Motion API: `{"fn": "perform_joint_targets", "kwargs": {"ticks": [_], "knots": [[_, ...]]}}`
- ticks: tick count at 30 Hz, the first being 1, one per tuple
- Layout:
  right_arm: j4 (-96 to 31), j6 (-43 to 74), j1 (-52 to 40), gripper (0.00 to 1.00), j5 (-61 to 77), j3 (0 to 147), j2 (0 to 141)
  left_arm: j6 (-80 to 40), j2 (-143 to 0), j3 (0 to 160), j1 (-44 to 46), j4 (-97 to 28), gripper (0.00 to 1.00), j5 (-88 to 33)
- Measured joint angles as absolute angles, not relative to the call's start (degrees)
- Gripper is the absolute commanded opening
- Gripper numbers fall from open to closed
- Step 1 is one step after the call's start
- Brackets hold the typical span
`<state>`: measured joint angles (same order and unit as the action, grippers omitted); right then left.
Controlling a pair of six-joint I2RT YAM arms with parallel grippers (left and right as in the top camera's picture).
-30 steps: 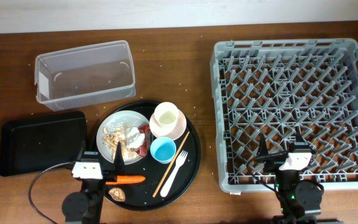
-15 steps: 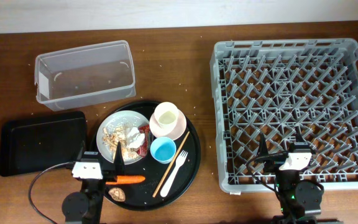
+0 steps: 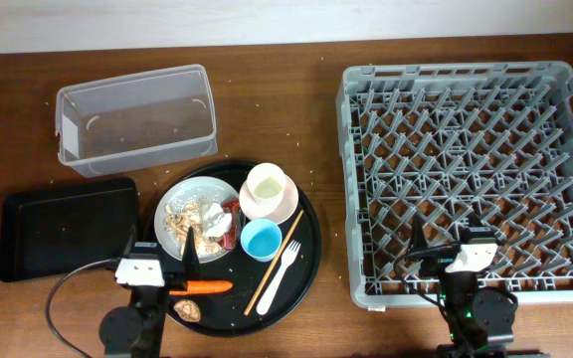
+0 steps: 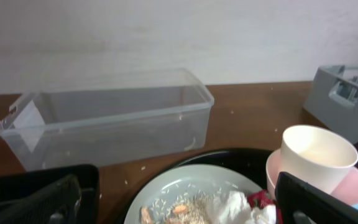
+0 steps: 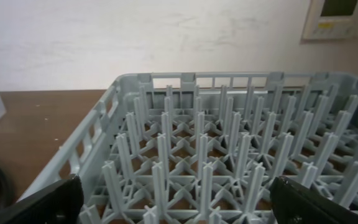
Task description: Sort waste into correct bins and load items into the dishwasher rack
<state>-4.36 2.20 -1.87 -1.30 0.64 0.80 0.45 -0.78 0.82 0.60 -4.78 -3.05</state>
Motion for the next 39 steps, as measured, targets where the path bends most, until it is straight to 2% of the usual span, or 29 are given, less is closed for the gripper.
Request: {"fn": "perform_joint_targets", "kwargs": {"ticks": [6,13,21,26,30,32,33,34,39], "knots": [[-14.41,4.49,-1.87,0.98,0.14,6.57,1.21,0.43,-1.91,6.83,0.6,-16.67,0.99,-3.07],[-32.21,4.8,-1.87,0.99,0.73,24.36,11.53,0.43,-14.37,21.06,0.6,-30.0,0.99,-3.27],[-56.27,4.78,-1.87,0.98,1.93,49.19,38.33,0.45,-45.39,45.25,0.6,-50.7,0.99,-7.46],[-63.35,4.78,-1.89,0.99,3.33,59.05,51.68,0.43,-64.93,57.84,0.6,-61.58,0.99,-12.75],[-66.11,4.8,-1.89,0.98,3.33,60.23,57.87,0.43,-74.63,60.27,0.6,-62.26,0.99,-16.6],[-66.78,4.8,-1.89,0.98,3.33,60.23,60.01,0.43,-78.43,60.29,0.6,-62.37,0.95,-17.69],[-66.98,4.8,-1.89,0.98,3.33,60.23,60.84,0.43,-80.09,60.29,0.6,-62.33,0.8,-18.06],[-67.07,4.8,-1.89,0.98,3.33,60.23,61.54,0.49,-81.58,60.29,0.6,-62.11,0.72,-18.28],[-67.11,4.82,-1.89,0.98,3.33,60.23,62.85,0.43,-87.24,60.31,0.6,-59.81,0.68,-18.96]]}}
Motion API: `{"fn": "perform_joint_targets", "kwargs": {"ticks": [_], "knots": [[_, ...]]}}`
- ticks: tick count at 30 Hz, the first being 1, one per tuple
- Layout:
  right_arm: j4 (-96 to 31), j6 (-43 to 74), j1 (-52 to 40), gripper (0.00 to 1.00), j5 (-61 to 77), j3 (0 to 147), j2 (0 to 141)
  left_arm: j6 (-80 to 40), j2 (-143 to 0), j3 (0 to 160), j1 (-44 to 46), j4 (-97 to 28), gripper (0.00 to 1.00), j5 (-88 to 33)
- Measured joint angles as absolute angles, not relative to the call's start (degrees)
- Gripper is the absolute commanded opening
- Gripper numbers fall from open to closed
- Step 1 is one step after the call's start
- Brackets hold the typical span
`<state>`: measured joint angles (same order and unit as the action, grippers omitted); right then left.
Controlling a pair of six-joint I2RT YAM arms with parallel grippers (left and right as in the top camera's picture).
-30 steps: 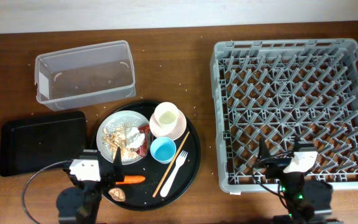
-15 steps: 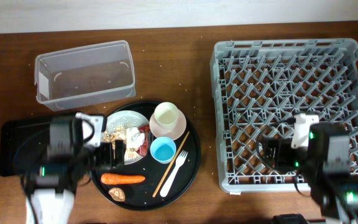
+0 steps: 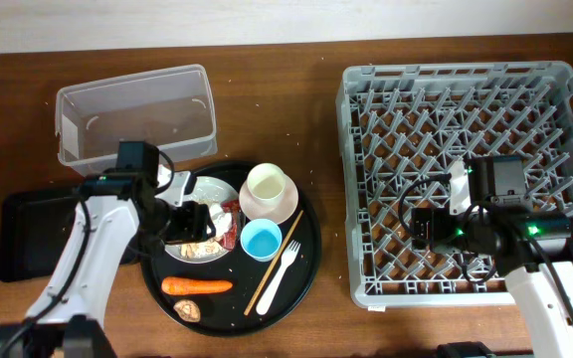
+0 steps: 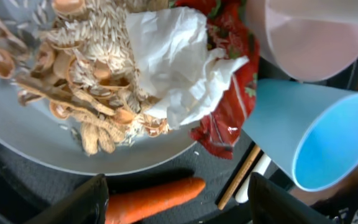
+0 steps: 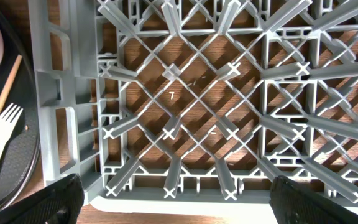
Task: Sort waste into correct bins and load items into the dishwasher rack
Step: 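Reach the left gripper to the plate and grasp the white tissue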
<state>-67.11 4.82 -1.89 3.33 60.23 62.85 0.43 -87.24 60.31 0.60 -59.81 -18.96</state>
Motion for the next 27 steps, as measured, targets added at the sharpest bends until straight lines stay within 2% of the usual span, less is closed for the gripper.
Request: {"fn": "perform_joint_targets", "kwargs": {"ticks": [6,9,20,27], "knots": [[-67.11,4.8,-1.89,0.98,3.36,60.23,62.85,0.45,-92.03,60.34,0.6,-57.78,0.61,-19.14],[-67.11,4.84,-1.89,0.98,3.33,60.23,62.85,0.51,-93.12,60.34,0.82,-56.69,0.53,-19.14],[-67.29,4.8,-1.89,0.98,3.36,60.23,62.85,0.43,-95.39,60.34,5.63,-54.96,0.46,-18.11],[-67.29,4.8,-1.89,0.98,3.33,60.23,62.85,0.47,-95.42,60.34,5.96,-54.98,0.33,-16.91]]}}
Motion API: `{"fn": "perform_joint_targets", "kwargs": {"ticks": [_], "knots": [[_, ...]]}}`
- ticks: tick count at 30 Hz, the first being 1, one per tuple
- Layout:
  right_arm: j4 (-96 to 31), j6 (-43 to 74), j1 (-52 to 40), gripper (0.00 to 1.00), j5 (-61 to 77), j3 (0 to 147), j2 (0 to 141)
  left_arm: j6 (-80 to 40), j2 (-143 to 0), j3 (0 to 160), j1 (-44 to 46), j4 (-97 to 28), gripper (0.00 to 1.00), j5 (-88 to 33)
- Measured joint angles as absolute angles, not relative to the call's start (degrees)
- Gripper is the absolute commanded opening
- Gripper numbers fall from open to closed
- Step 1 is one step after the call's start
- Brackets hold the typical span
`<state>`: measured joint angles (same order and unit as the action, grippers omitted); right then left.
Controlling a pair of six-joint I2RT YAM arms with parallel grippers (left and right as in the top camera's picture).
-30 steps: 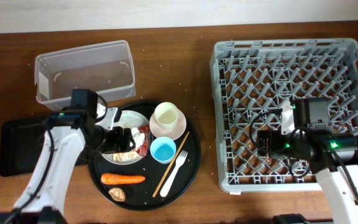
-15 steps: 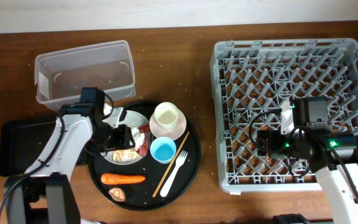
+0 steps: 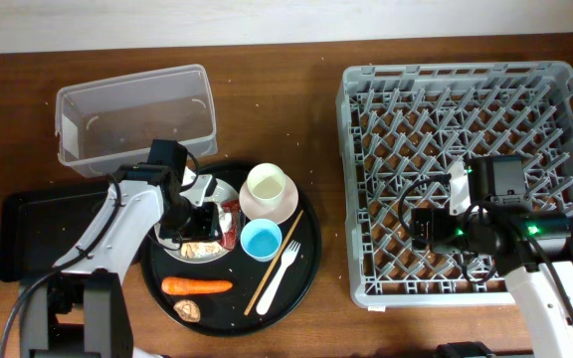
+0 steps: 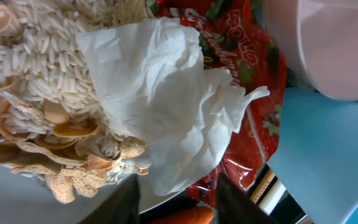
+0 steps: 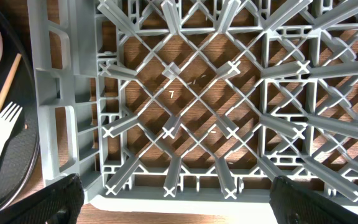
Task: Sort waste into correct bins and load items into the dishwasher rack
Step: 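Reach the left gripper to the plate and grasp the white tissue, then carry the tissue with the left gripper and drop it into the clear bin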
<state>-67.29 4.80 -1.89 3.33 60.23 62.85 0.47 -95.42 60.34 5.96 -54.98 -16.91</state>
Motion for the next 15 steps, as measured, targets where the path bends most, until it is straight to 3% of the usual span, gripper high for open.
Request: {"fn": "perform_joint_targets", "kwargs": {"ticks": [11,15], "knots": [[-67.29,4.8,-1.89,0.98,3.36,60.23,62.85,0.45,-95.42,60.34,5.96,-54.78,0.02,-16.27],[-67.29,4.8,-1.89,0.99,3.36,60.23,62.85,0.43,-95.42,60.34,5.96,-54.76,0.01,-16.12]]}}
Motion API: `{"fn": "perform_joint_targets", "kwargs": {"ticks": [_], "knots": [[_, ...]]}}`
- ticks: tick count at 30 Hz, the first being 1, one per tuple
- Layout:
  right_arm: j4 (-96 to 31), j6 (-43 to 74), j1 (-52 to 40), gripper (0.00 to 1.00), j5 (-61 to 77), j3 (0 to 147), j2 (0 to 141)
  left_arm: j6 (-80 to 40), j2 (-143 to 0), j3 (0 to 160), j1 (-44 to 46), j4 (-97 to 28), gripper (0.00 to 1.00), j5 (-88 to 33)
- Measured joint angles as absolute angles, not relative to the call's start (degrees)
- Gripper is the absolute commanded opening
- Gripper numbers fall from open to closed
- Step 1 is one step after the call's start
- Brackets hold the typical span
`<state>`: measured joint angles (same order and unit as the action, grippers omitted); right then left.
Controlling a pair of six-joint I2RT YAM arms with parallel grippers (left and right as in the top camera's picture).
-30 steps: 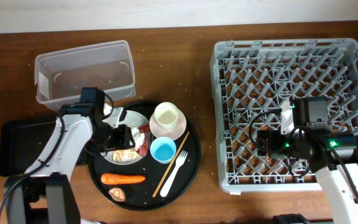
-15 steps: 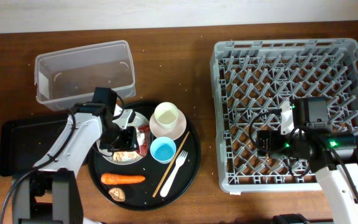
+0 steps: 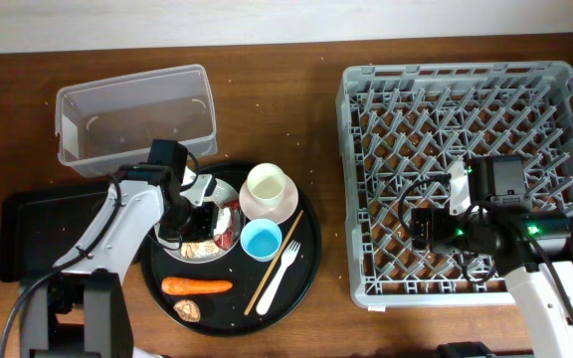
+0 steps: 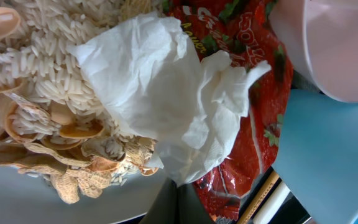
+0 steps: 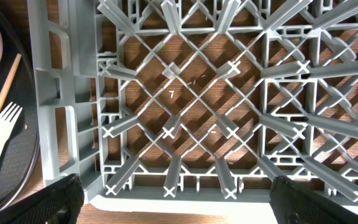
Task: Sort waste into correct bins and load items into the dishwasher rack
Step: 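Carry the tissue with the left gripper and drop it into the clear bin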
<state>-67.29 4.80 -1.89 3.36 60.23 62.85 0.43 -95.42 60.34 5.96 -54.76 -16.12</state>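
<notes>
A crumpled white tissue (image 4: 160,106) lies on the grey plate (image 3: 179,204), on top of rice and peanut shells (image 4: 36,124). A red wrapper (image 4: 247,118) lies partly under it. My left gripper (image 4: 178,202) is down on the plate, its two fingers shut together on the tissue's lower edge. A blue cup (image 3: 261,239), a white cup (image 3: 269,185) in a pink bowl, a carrot (image 3: 202,286), a white fork (image 3: 279,268) and a chopstick (image 3: 277,257) share the round black tray (image 3: 309,239). My right gripper (image 5: 178,205) hangs open over the near left part of the grey dishwasher rack (image 3: 471,149).
A clear plastic bin (image 3: 135,114) stands behind the round tray at the far left. A black rectangular tray (image 3: 58,231) lies left of my left arm. Rice grains are scattered over the brown table.
My left gripper's fingers, apart on either side of the tissue's lower edge before, now meet on it. The tissue has shifted slightly. My right arm has not moved.
Both arms first sat folded at the table's front edge, grippers open. Then my left gripper was open above the plate and my right one open over the rack. The left one then stood lower, close to the tissue, and is now shut on it.
</notes>
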Motion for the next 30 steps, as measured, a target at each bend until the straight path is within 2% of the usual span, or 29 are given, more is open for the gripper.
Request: {"fn": "perform_joint_targets", "kwargs": {"ticks": [9,16,23,27,30], "knots": [[-67.29,4.78,-1.89,0.98,3.33,60.23,62.85,0.43,-95.44,60.93,5.96,-55.57,0.01,-16.05],[-67.29,4.78,-1.89,0.98,3.33,60.23,62.85,0.43,-94.74,70.28,5.96,-61.87,0.01,-14.55],[-67.29,4.78,-1.89,0.98,3.33,60.23,62.85,0.45,-91.35,76.73,5.87,-62.59,0.01,-11.35],[-67.31,4.8,-1.89,0.98,3.33,60.23,62.85,0.43,-90.94,81.49,5.19,-58.26,0.01,-7.68],[-67.29,4.78,-1.89,0.98,3.33,60.23,62.85,0.45,-90.74,82.52,4.16,-50.22,0.01,-5.82]]}}
